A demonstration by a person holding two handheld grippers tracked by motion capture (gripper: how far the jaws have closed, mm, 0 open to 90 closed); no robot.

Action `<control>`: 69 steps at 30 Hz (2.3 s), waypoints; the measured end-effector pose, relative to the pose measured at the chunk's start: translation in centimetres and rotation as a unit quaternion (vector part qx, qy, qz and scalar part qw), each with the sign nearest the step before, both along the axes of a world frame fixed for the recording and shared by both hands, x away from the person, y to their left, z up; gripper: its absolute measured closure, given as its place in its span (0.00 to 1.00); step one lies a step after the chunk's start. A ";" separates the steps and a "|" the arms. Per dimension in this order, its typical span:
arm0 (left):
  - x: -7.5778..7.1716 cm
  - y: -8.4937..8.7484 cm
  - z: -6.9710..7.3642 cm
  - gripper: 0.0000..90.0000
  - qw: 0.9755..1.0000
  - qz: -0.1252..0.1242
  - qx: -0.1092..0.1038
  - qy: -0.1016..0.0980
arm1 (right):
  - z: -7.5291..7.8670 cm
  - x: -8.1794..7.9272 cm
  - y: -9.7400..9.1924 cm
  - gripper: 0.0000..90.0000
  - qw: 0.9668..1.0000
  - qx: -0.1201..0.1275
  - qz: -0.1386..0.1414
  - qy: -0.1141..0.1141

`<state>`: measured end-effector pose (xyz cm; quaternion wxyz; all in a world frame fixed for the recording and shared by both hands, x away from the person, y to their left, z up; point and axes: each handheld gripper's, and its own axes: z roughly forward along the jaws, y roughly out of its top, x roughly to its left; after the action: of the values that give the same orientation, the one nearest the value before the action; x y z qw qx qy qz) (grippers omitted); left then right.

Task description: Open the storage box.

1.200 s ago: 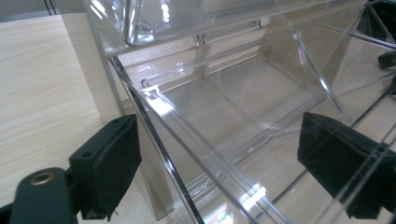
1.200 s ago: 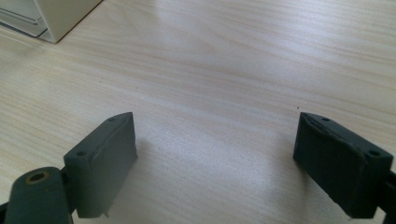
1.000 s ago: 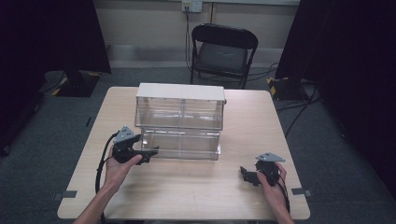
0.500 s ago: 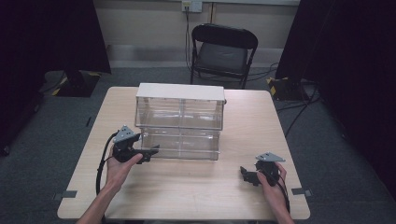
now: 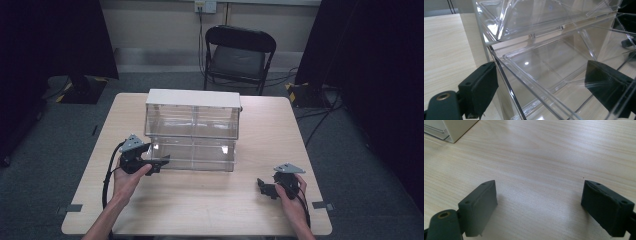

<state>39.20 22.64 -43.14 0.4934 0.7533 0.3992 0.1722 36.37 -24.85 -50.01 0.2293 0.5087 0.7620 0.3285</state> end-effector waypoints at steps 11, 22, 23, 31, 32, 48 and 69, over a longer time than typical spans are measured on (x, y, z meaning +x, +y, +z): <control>-0.3 0.2 0.3 0.15 1.000 0.007 -0.002 -0.009 | 0.0 0.0 0.0 0.14 1.000 0.000 0.000 0.000; -0.2 0.2 0.6 0.18 1.000 0.008 -0.001 -0.012 | 0.0 0.0 0.0 0.14 1.000 0.000 0.000 0.000; -0.2 0.2 0.6 0.18 1.000 0.009 -0.002 -0.012 | 0.0 0.0 0.0 0.14 1.000 0.000 0.000 0.000; -0.3 0.2 0.7 0.18 1.000 0.011 -0.007 -0.014 | 0.0 0.0 0.0 0.14 1.000 0.000 0.000 0.000; -0.3 0.2 0.7 0.18 1.000 0.011 -0.007 -0.015 | 0.0 0.0 0.0 0.14 1.000 0.000 0.000 0.000; -0.4 0.3 0.8 0.18 1.000 0.011 -0.007 -0.016 | 0.0 0.0 0.0 0.14 1.000 0.000 0.000 0.000; -0.6 0.3 2.1 0.18 0.999 0.010 -0.019 -0.033 | 0.0 0.0 0.0 0.14 1.000 0.000 0.000 0.000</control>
<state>38.61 22.95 -41.09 0.5185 0.7338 0.3937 0.1942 36.36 -24.84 -50.01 0.2293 0.5087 0.7620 0.3286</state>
